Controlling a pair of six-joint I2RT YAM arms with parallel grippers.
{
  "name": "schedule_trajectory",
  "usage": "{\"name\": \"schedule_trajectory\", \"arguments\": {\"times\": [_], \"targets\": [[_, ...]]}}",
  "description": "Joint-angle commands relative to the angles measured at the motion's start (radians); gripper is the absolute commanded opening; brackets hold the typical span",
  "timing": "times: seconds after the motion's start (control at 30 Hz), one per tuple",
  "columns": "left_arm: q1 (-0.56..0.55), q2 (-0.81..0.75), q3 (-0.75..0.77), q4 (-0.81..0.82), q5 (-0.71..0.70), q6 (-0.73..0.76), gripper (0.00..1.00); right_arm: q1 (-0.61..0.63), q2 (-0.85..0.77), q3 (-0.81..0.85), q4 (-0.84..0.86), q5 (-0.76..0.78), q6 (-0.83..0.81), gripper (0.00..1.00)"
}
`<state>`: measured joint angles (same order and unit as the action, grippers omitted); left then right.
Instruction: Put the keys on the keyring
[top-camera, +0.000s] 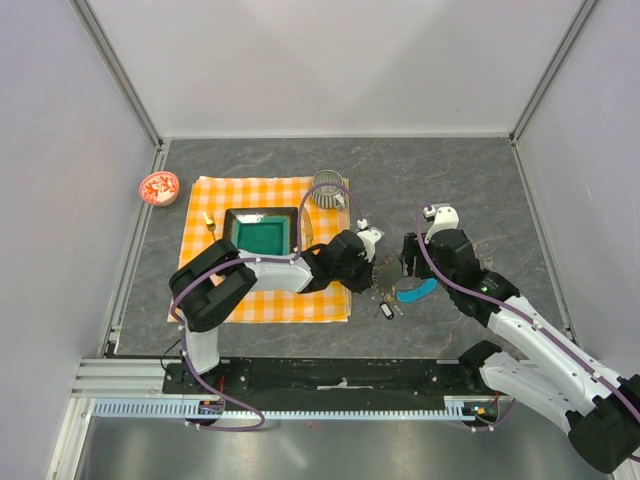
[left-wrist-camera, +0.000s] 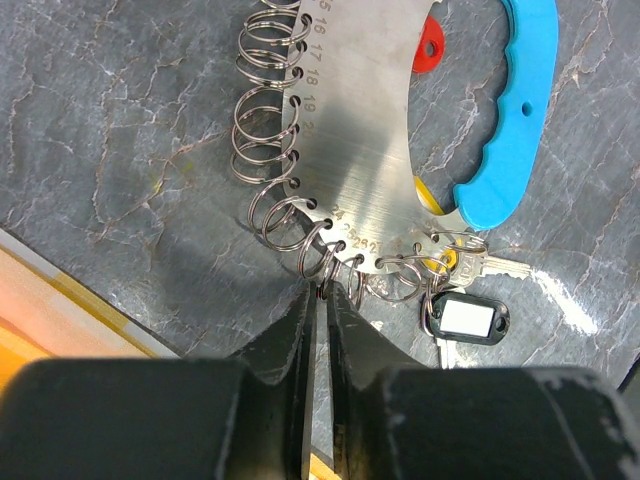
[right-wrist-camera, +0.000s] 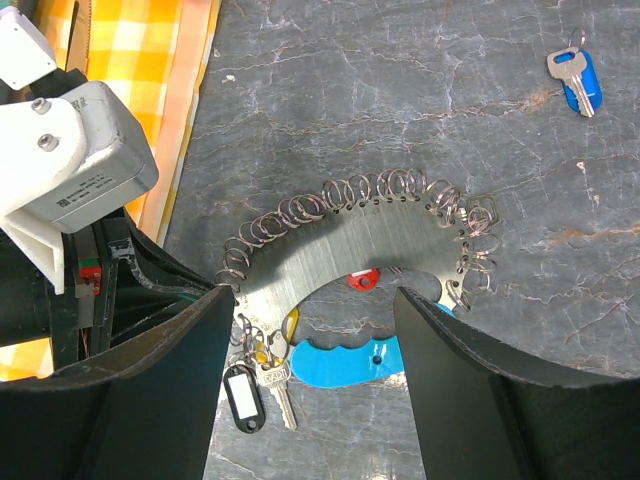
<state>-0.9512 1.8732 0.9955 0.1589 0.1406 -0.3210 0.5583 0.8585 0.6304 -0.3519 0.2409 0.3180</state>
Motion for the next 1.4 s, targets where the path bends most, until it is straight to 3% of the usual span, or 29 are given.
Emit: {"name": "schedule_trajectory", "arguments": {"times": [0.0,0.33,0.37,0.4,0.5,0.87,1.1,1.37], "targets": [[-0.004,0.012,0.025,0.033,0.02,-0.004,0.13,-0.003,-0.015,0.0,0.036,0.0,-0.01,0.73],[-0.009,0.027,0.028,0.047,0.028,-0.009,0.15,-0.003,-0.021,-0.003,0.036,-0.003,-0.008,0.73],[-0.008,0.032,0.031,0.045,0.028,-0.009,0.13,-0.003,-0.022,-0.003,0.034,-0.002,-0.008,0.73],[-0.008,0.03,0.031,0.044,0.03,-0.009,0.04,-0.003,-0.024,-0.003,0.033,0.0,-0.008,0.73],[-0.009,0.012,0.031,0.033,0.027,0.006,0.02,-0.003,-0.032,0.0,0.028,0.005,-0.01,0.73],[-0.035,-0.131,0.026,-0.029,-0.136,0.161,0.02,-0.003,-0.099,0.037,-0.024,0.024,0.003,0.74],[-0.044,-0.201,-0.024,0.122,-0.162,0.249,0.02,-0.003,-0.19,0.034,-0.05,0.047,0.015,0.73],[-0.044,-0.267,-0.052,0.284,-0.084,0.318,0.02,-0.003,-0.274,0.075,-0.101,0.024,-0.059,0.73]]}}
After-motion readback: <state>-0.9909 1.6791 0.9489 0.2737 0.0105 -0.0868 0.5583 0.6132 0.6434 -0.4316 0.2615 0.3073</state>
